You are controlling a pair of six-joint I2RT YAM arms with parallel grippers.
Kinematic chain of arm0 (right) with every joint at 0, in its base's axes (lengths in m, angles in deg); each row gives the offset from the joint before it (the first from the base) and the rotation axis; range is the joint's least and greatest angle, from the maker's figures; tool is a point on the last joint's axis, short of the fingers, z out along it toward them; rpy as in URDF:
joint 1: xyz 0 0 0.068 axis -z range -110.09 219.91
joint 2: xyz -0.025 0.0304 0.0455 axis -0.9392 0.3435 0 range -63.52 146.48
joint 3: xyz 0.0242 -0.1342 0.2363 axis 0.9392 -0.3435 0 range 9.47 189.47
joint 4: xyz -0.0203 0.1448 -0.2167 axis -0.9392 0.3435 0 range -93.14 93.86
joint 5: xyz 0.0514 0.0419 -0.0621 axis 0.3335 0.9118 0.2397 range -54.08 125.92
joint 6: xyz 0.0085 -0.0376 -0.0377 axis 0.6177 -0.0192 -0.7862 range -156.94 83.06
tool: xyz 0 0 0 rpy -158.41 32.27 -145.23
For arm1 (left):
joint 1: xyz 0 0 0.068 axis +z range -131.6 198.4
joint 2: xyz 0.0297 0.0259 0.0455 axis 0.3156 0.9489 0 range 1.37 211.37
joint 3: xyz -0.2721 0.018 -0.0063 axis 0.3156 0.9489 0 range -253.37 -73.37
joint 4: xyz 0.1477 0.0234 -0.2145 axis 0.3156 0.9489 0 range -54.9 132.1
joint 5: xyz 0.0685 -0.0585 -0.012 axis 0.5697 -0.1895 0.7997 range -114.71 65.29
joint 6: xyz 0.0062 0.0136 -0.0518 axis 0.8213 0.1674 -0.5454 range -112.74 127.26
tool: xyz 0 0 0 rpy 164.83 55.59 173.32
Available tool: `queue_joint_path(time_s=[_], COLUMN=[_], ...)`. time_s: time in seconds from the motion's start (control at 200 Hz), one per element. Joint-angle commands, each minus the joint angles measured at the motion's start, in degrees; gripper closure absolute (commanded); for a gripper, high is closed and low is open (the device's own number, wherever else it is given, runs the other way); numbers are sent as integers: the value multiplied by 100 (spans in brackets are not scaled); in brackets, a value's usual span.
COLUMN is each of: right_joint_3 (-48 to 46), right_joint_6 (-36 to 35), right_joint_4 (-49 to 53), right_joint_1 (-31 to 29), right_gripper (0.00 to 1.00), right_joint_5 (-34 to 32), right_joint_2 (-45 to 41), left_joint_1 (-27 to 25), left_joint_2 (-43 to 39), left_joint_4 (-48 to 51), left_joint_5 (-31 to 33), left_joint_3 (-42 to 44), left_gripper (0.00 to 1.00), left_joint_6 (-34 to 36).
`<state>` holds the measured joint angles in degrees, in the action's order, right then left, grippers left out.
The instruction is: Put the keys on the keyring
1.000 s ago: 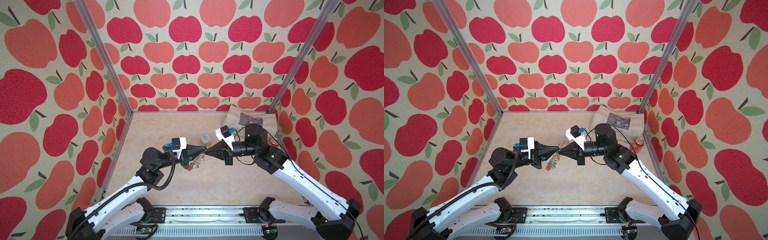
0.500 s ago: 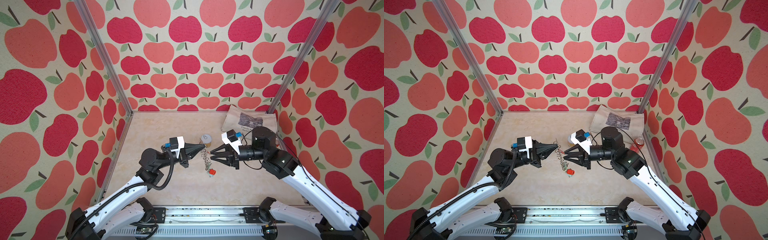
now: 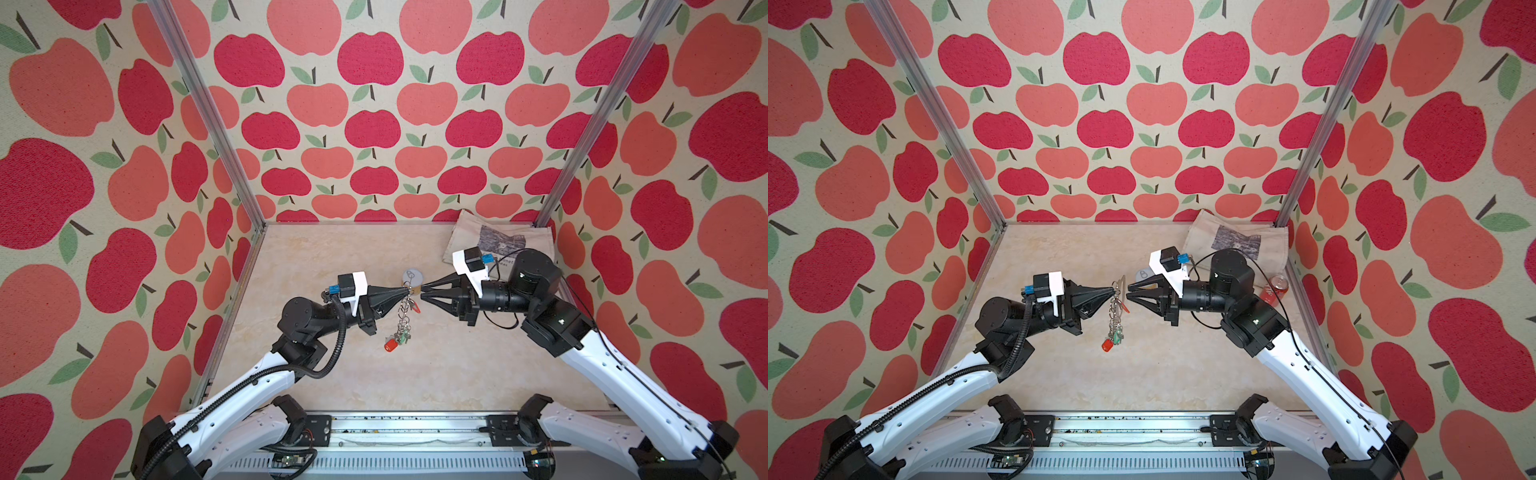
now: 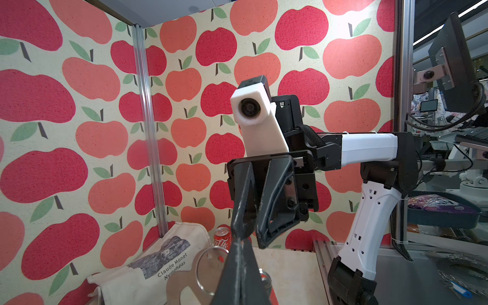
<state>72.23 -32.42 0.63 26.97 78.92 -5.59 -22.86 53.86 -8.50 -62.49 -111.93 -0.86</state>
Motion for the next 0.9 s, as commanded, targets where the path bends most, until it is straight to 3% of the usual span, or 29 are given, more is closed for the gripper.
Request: queue_joint_path(time_s=[0.0,0.895], right_joint_3=[-108,-146], right_joint_6=[343,472], right_joint_4=[-544,-768], right_joint_1=[31,-205], right_gripper=[80,87], right_joint_5=[220,455], right_joint_2=[38,356], left_joint_1=[21,31], left_joint_2=[-33,24], left_joint_4=[-411,-457], left_joint_5=[-19,-28], left_joint_3=[-37,-72], left_gripper=[100,100], left_joint_6=[-92,-96])
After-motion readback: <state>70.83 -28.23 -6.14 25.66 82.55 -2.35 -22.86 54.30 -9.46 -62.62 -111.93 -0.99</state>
